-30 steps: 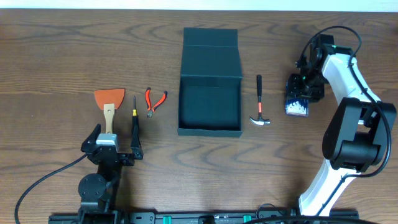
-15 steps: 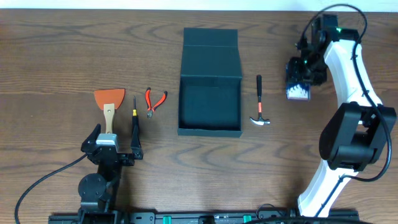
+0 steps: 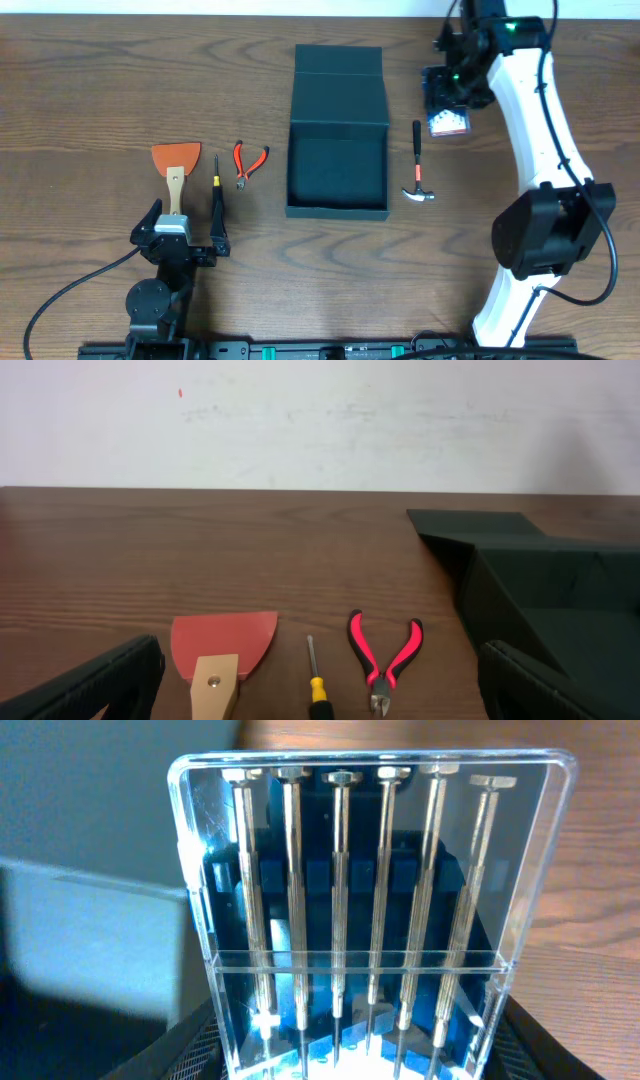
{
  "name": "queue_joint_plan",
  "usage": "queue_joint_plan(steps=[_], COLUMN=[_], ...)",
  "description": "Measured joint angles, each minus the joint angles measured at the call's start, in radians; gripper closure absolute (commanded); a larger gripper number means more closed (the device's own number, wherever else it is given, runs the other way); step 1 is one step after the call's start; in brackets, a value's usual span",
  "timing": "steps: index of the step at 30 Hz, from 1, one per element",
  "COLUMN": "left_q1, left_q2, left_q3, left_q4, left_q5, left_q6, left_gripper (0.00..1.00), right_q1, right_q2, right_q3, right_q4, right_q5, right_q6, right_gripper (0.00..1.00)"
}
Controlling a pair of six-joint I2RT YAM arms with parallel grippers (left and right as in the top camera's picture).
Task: Pack container
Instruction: 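Lift the screwdriver case and carry it left over the black box, then lower the case into the black box and open the right gripper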
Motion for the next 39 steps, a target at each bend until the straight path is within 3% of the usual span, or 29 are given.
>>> queue_joint_plan(steps=[9, 20, 29, 39], left_q1=[0.0, 0.0, 0.0, 0.0], left_q2=[0.0, 0.0, 0.0, 0.0], left_q3=[0.0, 0.0, 0.0, 0.0], left_q4=[0.0, 0.0, 0.0, 0.0], left_q5=[0.0, 0.0, 0.0, 0.0], left_q6=[0.0, 0.0, 0.0, 0.0], left_gripper=[0.02, 0.01, 0.02, 0.02], right_q1=[0.16, 0.333, 0.378, 0.388], right_q2=[-0.011, -0.011, -0.011, -0.011], right_q3=[0.018, 0.018, 0.018, 0.016], right_q4=[-0.006, 0.0, -0.019, -0.058], right_q5=[0.0, 0.031, 0.073, 0.116], right_q6=[0.084, 0.282, 0.452, 0.533], right_gripper=[0.71, 0.73, 0.72, 0.72])
